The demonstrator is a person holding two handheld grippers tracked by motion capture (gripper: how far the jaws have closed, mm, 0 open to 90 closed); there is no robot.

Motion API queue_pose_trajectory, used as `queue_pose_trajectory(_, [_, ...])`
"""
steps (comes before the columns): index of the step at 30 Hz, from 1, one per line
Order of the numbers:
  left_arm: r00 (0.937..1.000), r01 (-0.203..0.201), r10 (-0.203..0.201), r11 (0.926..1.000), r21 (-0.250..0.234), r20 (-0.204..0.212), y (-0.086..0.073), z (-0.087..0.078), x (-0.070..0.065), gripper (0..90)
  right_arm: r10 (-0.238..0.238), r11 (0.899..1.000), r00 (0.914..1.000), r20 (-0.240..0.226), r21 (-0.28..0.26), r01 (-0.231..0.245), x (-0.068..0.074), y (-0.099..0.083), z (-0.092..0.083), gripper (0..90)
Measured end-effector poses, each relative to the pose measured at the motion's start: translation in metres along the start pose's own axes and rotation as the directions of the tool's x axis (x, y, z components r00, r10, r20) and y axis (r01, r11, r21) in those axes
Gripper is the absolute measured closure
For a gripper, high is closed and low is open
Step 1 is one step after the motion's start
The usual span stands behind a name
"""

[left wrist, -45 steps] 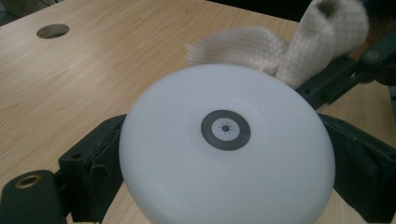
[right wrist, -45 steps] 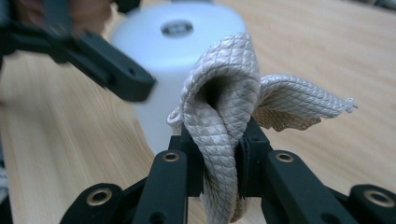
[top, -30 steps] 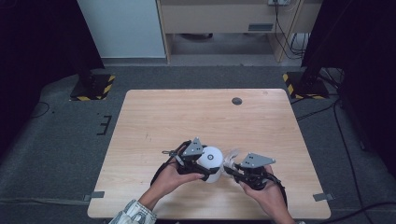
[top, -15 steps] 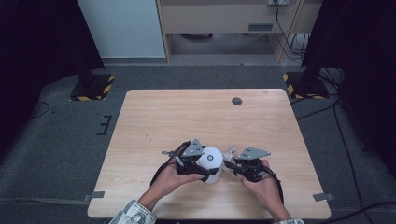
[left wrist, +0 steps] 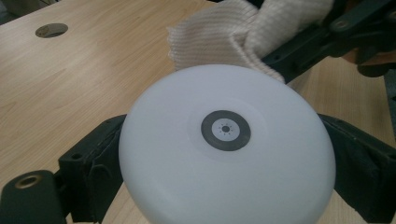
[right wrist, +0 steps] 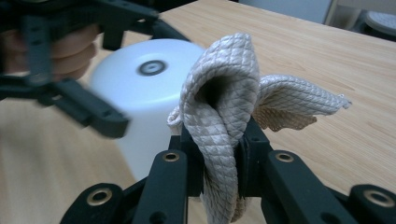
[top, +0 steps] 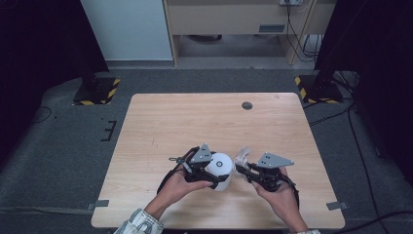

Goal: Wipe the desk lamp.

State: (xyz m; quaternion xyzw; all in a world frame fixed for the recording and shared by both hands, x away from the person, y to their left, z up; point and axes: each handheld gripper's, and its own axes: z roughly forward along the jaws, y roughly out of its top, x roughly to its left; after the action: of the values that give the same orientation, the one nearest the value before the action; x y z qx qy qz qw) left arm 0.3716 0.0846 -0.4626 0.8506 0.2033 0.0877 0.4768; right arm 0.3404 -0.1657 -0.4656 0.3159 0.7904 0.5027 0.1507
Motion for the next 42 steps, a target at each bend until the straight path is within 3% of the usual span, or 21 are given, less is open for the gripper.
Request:
queue_pose_trajectory(5, [1.0000,0.004,-0.004,1.0000,-0.002,-0.004,0.001,0.002,0.001,7.6,0.010,0.994,0.9998,0.018,0.104,-0.011,-0.005,-0.013,0.019,76.5])
queue_pose_trajectory(9, [0.9998,0.012,-0.012,0.9999,0.002,-0.016,0.003,0.004,0.001,7.6,-0.008,0.991,0.9999,0.011,0.137,0.007,0.002,-0.020,0.015,76.5])
queue_pose_trajectory(13, [0.9999,0.008,-0.008,0.9999,0.006,-0.012,0.004,0.005,0.001,7.6,-0.022,0.995,0.9997,0.011,0.101,0.020,0.012,-0.017,0.003,76.5])
queue_pose_trajectory(16, [1.0000,0.004,-0.004,1.0000,0.007,-0.003,0.004,0.005,0.001,7.6,-0.014,0.999,0.9997,0.020,0.033,0.013,0.012,-0.008,-0.005,76.5])
queue_pose_trajectory(19, [1.0000,0.000,0.000,1.0000,0.006,0.003,0.003,0.004,0.001,7.6,-0.010,1.000,0.9997,0.022,0.008,0.010,0.008,-0.006,-0.005,76.5])
queue_pose_trajectory(23, [0.9998,-0.008,0.008,1.0000,0.006,0.017,0.002,0.002,-0.001,7.6,0.004,1.000,0.9997,0.024,0.030,-0.004,0.004,-0.008,0.001,76.4])
queue_pose_trajectory(26, [1.0000,-0.005,0.005,1.0000,-0.001,0.005,0.002,0.002,-0.002,7.3,0.009,0.998,0.9994,0.033,0.065,-0.011,0.003,-0.012,0.006,76.4])
queue_pose_trajectory(27, [0.9999,-0.010,0.010,0.9999,-0.010,0.003,0.002,0.002,-0.003,7.2,0.010,0.997,0.9994,0.034,0.072,-0.013,0.003,-0.013,0.006,76.3])
queue_pose_trajectory(29, [0.9996,0.023,-0.022,0.9982,-0.056,0.016,0.004,0.000,-0.002,5.7,0.004,0.997,0.9993,0.036,0.072,-0.007,0.003,-0.013,0.004,76.3])
queue_pose_trajectory(34, [0.9996,0.029,-0.029,0.9939,-0.107,0.008,0.012,-0.016,0.000,5.9,0.006,0.997,0.9991,0.041,0.071,-0.009,0.005,-0.016,-0.001,76.3])
queue_pose_trajectory(36, [0.9992,0.037,-0.035,0.9910,-0.129,0.019,0.016,-0.024,0.002,8.4,0.009,0.998,0.9992,0.040,0.068,-0.011,0.006,-0.016,-0.001,76.3])
queue_pose_trajectory(38, [0.9998,0.019,-0.018,0.9908,-0.134,0.009,0.019,-0.031,0.004,15.2,0.003,0.998,0.9993,0.036,0.065,-0.005,0.008,-0.015,-0.001,76.3])
queue_pose_trajectory(40, [0.9996,0.027,-0.025,0.9911,-0.130,0.013,0.020,-0.033,0.006,22.0,-0.013,0.997,0.9994,0.033,0.077,0.010,0.010,-0.014,-0.001,76.4])
queue_pose_trajectory(42, [0.9993,0.028,-0.026,0.9940,-0.105,0.027,0.020,-0.030,0.009,21.6,-0.021,0.996,0.9991,0.038,0.090,0.018,0.011,-0.015,-0.002,76.4])
